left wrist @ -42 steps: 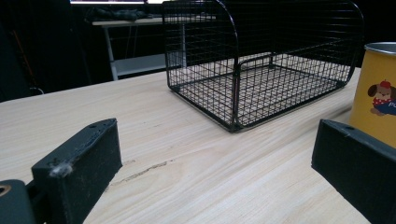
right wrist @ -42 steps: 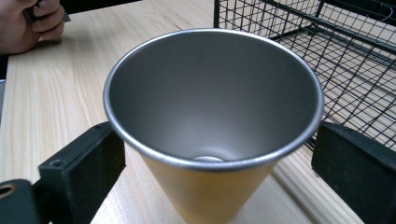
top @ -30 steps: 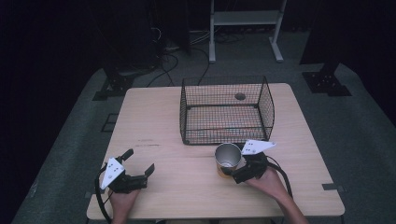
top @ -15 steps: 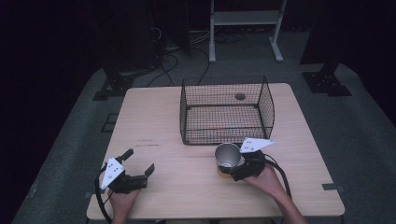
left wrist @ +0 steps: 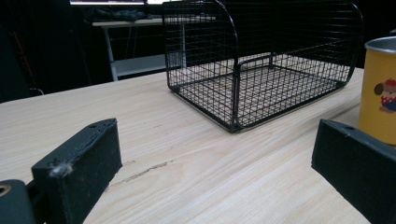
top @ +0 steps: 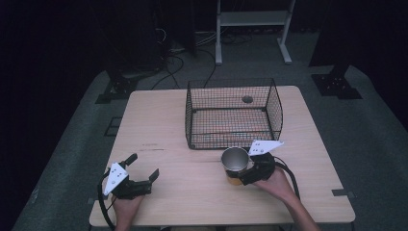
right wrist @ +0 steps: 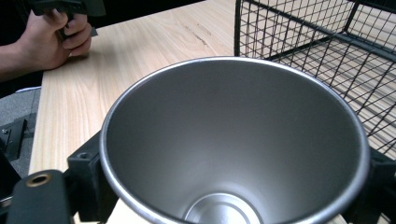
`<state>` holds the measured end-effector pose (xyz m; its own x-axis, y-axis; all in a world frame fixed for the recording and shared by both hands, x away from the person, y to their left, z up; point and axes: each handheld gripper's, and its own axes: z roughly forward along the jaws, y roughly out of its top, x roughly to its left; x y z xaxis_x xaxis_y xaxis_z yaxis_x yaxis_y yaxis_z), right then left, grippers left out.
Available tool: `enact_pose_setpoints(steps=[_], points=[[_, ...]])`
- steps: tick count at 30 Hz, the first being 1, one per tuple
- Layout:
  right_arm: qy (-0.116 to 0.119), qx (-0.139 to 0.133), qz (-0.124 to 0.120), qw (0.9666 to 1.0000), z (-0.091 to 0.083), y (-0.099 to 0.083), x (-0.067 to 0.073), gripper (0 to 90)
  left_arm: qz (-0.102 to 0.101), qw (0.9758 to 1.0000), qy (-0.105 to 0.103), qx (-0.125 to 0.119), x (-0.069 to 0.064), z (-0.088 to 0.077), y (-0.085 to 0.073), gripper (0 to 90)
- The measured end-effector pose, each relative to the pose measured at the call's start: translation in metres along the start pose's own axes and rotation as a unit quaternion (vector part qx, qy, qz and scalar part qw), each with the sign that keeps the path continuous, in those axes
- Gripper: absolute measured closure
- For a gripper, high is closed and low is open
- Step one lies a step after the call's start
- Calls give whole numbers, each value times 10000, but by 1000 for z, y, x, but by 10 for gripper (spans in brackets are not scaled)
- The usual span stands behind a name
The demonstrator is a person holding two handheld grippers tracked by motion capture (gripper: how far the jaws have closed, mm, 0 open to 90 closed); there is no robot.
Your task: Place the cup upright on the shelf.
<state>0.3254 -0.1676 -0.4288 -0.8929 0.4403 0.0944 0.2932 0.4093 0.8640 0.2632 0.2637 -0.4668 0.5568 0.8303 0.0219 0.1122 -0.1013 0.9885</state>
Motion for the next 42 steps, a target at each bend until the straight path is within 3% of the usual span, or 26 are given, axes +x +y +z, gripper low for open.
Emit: enact_pose_setpoints(steps=[5,17,26,42], points=[[-17,59,0,10000,-6,3,-3,122,3,10000,1,2,0,0,0,8],[112,-94,123,9998,-31,21,-16,122,-2,10000,-1,7,0,0,0,8],[339,-209,264,9989,-48,39,-32,122,-8,10000,23,18,0,0,0,8],[359,-226,345,9985,-64,68,-53,122,-44,10000,2,1,1,0,0,8]])
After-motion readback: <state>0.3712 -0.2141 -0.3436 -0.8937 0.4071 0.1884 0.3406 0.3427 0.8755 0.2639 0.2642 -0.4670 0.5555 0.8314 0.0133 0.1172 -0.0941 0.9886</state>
